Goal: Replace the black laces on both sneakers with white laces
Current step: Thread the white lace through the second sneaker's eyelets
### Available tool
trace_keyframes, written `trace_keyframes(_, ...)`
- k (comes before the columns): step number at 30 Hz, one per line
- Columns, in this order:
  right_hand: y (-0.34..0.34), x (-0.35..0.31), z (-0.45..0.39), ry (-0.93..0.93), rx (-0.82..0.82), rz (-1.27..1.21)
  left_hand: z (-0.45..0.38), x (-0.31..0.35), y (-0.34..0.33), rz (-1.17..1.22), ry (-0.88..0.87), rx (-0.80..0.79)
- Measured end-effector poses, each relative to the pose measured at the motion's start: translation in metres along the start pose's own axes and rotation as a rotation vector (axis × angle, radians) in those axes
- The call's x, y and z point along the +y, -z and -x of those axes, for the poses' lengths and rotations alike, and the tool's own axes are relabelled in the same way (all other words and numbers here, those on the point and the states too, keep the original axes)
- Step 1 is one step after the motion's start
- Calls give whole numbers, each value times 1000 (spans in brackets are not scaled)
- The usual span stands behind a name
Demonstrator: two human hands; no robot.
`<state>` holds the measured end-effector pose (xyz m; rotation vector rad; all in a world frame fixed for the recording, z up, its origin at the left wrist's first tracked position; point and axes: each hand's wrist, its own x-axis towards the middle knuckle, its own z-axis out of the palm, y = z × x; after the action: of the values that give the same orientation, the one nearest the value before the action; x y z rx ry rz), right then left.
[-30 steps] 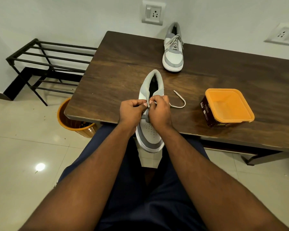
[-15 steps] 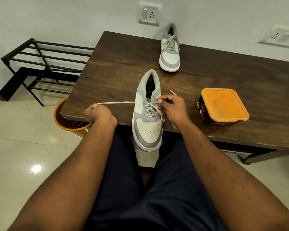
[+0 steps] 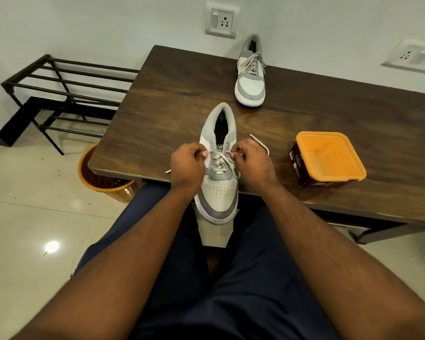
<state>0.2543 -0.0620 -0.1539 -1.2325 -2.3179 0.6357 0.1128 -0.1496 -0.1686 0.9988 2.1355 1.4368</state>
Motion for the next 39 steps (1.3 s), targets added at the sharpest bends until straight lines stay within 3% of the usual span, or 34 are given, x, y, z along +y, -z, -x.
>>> trace_keyframes(3,8,11,1,13,-12,115,-20,-12,30,-74,286,325)
trace_keyframes(4,9,13,0,26,-22,142,-22,-14,41,-119,334,366)
trace_keyframes(5,9,14,1,43,-24,152,-21,-15,46,-194,313,356)
trace_keyframes(7,4,11,1,92,-14,122,-12,-6,43,-261,101,272)
trace_keyframes(9,-2,7,1,127,-3,55,0,2,22,-143,-52,82)
trace_keyframes(11,-7,7,0,134,32,26,3,6,3,32,19,-106)
trace_keyframes(12,-9,7,0,131,48,22,4,6,-4,74,44,-127)
trace_keyframes(16,-9,5,0,115,68,10,1,2,-10,-22,-48,-94)
trace_keyframes(24,-1,7,-3,99,-50,54,-15,2,29,-475,-158,-93)
trace_keyframes(32,0,16,-7,123,-190,168,-17,1,38,-502,-77,-111)
trace_keyframes(36,4,16,-14,108,-220,246,-18,6,44,-684,-85,-150)
trace_keyframes(38,5,13,-10,77,-149,226,-17,19,42,-548,18,-183)
trace_keyframes(39,5,11,-7,62,-82,189,-17,28,43,-301,128,-200)
